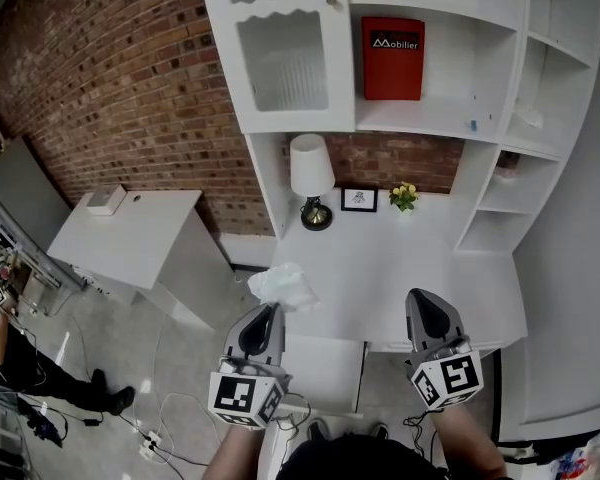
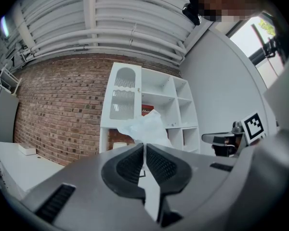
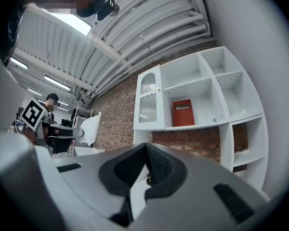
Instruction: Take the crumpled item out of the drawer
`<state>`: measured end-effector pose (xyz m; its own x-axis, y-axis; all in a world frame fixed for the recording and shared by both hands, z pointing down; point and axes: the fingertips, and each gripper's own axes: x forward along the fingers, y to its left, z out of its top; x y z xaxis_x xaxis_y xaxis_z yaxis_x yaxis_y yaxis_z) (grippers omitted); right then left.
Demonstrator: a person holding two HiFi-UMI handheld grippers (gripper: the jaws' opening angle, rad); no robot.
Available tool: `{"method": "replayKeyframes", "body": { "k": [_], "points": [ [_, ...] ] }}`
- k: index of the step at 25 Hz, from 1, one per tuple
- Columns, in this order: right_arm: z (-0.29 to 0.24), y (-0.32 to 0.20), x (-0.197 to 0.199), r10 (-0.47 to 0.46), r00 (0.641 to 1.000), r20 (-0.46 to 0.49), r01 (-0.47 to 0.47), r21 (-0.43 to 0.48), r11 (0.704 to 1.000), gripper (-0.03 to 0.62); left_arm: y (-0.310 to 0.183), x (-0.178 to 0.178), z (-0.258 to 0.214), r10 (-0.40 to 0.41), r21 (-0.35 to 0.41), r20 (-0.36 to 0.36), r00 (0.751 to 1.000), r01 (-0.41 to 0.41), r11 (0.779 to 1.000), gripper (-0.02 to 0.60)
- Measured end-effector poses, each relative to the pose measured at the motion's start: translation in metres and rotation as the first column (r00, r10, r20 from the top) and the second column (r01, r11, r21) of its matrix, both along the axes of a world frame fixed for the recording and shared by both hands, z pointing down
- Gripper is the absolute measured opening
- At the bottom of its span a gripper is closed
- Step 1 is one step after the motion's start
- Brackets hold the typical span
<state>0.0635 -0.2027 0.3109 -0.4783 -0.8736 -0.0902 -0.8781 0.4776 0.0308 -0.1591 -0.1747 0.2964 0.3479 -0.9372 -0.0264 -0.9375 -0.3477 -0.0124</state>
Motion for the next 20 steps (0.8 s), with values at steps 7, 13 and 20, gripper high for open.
{"method": "replayKeyframes", "body": {
  "k": [7, 13, 20],
  "points": [
    [0.005, -0.001, -0.005, -0.005, 1.0, 0.01, 0.005, -0.013, 1.0, 0.0, -0.001, -0.007, 0.006, -0.005, -0.014, 0.0, 1.0, 0.005, 1.0, 0.023],
    [0.007, -0.003, -0.012, -0.001, 1.0, 0.003, 0.001, -0.022, 1.0, 0.0, -0.004, -0.014, 0.008, 0.0, -0.021, -0.006, 1.0, 0.0, 1.0, 0.023],
    [0.012, -0.007, -0.015, 0.013, 1.0, -0.002, -0.013, -0.028, 1.0, 0.0, -0.012, -0.017, 0.014, 0.015, -0.029, -0.007, 1.0, -0.015, 0.999, 0.023]
  ]
}}
